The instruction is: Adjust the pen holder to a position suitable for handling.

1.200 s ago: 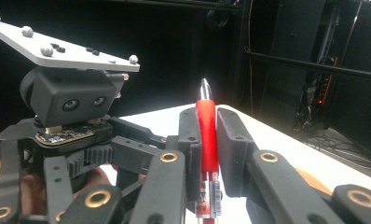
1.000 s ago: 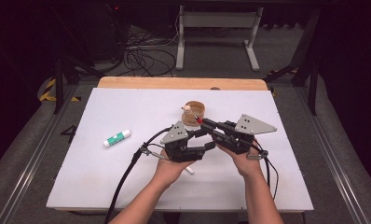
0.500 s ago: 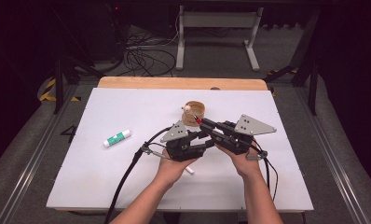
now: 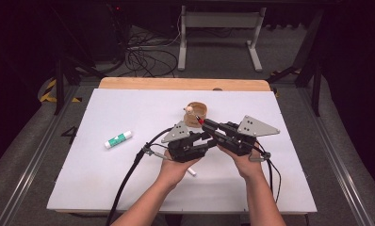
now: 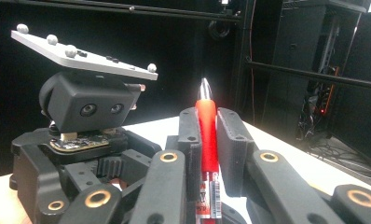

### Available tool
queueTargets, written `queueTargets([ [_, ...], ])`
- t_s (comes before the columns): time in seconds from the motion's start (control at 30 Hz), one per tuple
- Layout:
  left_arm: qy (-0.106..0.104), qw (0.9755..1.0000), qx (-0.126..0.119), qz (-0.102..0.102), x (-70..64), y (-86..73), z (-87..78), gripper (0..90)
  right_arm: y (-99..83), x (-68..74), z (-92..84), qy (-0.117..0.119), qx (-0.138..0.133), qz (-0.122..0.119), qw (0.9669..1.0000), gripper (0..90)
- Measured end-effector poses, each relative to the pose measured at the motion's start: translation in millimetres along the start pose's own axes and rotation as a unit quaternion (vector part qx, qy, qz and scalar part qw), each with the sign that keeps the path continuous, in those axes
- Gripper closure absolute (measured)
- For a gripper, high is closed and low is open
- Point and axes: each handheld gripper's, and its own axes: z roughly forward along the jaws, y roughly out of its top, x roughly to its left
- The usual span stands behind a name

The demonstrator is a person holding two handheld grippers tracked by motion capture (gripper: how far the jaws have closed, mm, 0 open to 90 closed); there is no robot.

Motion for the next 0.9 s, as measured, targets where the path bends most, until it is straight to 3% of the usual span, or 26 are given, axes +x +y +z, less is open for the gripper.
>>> queueTargets([
  [0.57, 0.005, 1.0000, 0.003, 0.003, -1.5, 1.0, 0.4, 69.0, 0.5, 0.5, -0.5, 0.003, -0.007, 0.000, 1.0000, 81.1],
  [0.9, 0.013, 0.9997, 0.020, -0.008, 2.7, 2.0, -2.3, 74.1, 0.6, -0.1, -1.5, 0.003, -0.007, -0.001, 1.0000, 81.1],
])
